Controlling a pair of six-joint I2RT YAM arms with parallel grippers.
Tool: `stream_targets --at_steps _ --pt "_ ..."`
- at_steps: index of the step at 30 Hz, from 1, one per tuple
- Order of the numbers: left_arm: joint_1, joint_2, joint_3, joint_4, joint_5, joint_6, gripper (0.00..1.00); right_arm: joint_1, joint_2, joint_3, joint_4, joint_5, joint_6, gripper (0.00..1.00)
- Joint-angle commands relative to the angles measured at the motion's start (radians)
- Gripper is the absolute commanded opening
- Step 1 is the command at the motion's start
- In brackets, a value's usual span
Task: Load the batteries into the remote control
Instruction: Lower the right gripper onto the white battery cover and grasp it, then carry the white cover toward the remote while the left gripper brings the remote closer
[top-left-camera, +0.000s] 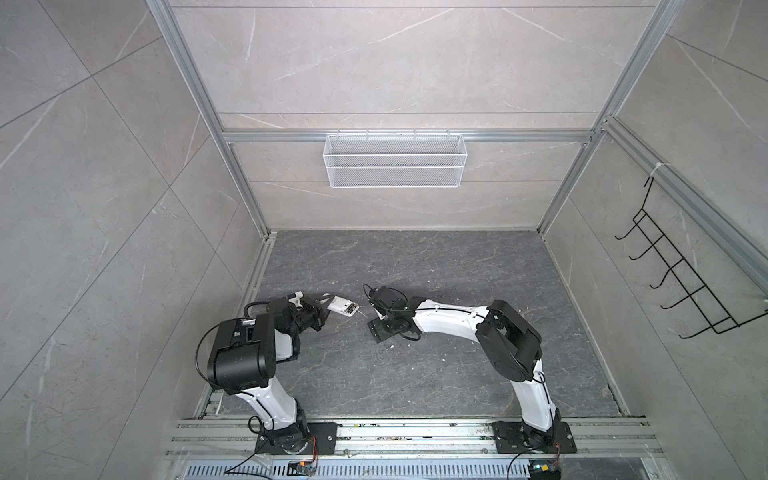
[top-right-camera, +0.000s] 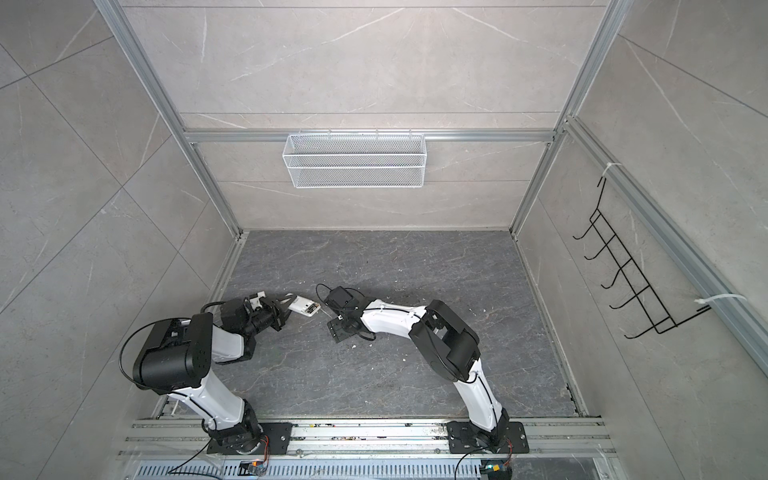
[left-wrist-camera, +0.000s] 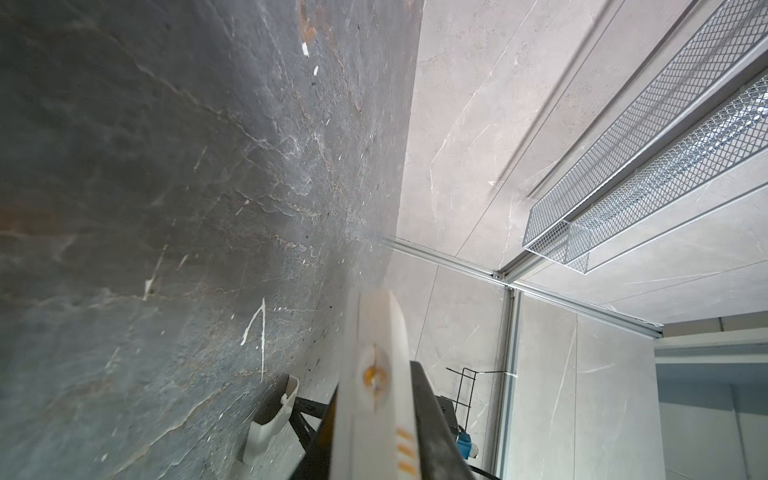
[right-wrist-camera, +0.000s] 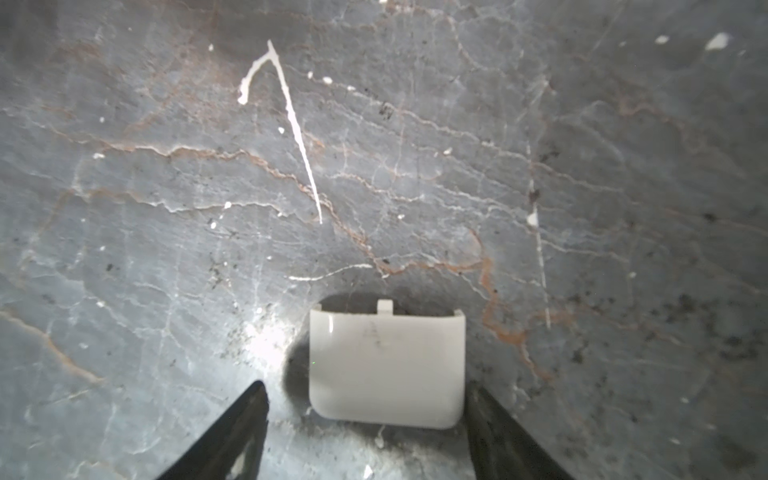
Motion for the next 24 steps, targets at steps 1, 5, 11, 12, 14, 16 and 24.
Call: stream_targets --at_steps 1,5,11,12,14,16,24 --pt "0.007 0.004 0.004 0.061 0.019 -0.009 0.0 0.011 0.04 0.024 -0.054 0.081 -0.023 0.74" --pt "0.007 0.004 0.007 0.062 0.007 -0.015 0.0 0.024 0.063 0.04 -0.066 0.117 -0.035 0.7" --pt "0.007 0.0 0.014 0.067 0.008 -0.023 0.0 0.039 0.086 0.058 -0.077 0.163 -0.039 0.64" --pt "0.008 0.0 0.013 0.064 0.008 -0.023 0.0 0.042 0.088 0.063 -0.08 0.168 -0.041 0.62" --pt "0.007 0.001 0.012 0.065 0.006 -0.023 0.0 0.045 0.091 0.067 -0.086 0.185 -0.039 0.58" --pt "0.007 0.0 0.013 0.065 0.008 -0.022 0.0 0.046 0.089 0.065 -0.086 0.199 -0.029 0.54" --pt "-0.053 0.002 0.049 0.034 -0.002 0.105 0.0 0.036 0.003 -0.045 -0.026 0.166 0.038 0.51"
